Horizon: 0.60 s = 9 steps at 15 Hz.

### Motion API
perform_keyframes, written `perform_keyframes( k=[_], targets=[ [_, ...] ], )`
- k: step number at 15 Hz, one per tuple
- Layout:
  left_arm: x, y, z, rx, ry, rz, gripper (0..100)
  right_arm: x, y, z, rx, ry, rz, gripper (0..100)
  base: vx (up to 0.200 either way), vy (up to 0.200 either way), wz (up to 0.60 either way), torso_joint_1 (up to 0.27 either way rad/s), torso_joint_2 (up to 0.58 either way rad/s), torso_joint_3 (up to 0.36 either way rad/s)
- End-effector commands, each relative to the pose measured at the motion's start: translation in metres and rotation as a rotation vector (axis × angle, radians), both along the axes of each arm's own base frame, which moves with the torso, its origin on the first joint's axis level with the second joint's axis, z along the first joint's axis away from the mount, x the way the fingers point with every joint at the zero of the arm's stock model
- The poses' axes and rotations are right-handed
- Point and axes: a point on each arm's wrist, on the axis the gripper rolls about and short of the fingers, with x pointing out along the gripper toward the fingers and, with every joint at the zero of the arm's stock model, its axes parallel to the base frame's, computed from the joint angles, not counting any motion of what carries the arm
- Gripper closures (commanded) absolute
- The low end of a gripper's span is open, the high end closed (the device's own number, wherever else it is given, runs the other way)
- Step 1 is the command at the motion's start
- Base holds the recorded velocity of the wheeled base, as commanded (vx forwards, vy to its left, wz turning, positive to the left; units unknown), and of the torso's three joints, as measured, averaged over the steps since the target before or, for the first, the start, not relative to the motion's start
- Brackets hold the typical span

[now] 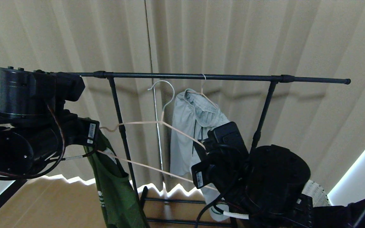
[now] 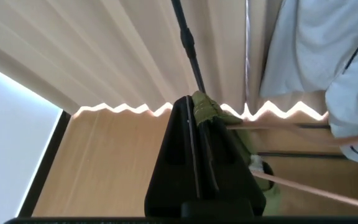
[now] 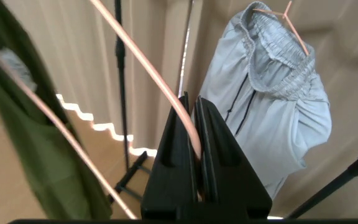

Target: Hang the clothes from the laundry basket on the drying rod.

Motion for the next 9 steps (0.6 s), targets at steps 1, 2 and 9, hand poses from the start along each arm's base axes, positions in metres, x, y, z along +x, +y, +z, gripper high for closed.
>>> perform_keyframes(
  k=[1, 2, 9],
  targets=[
    [-0.008, -0.004, 0.005, -0.011, -0.013, -0.027, 100, 0.009, 0.010, -0.016, -0.030, 0.004, -0.003, 100, 0.000, 0.000, 0.00, 0.000, 0.00, 0.000],
    [-0.012, -0.008, 0.007, -0.014, -0.017, -0.048, 100, 0.011, 0.013, -0.016, -0.027, 0.001, -0.002, 100, 0.000, 0.000, 0.00, 0.000, 0.00, 0.000],
    [-0.029, -0.035, 0.017, -0.073, -0.050, -0.171, 100, 0.022, 0.021, -0.019, -0.014, -0.006, -0.014, 100, 0.000, 0.000, 0.00, 0.000, 0.00, 0.000]
  ],
)
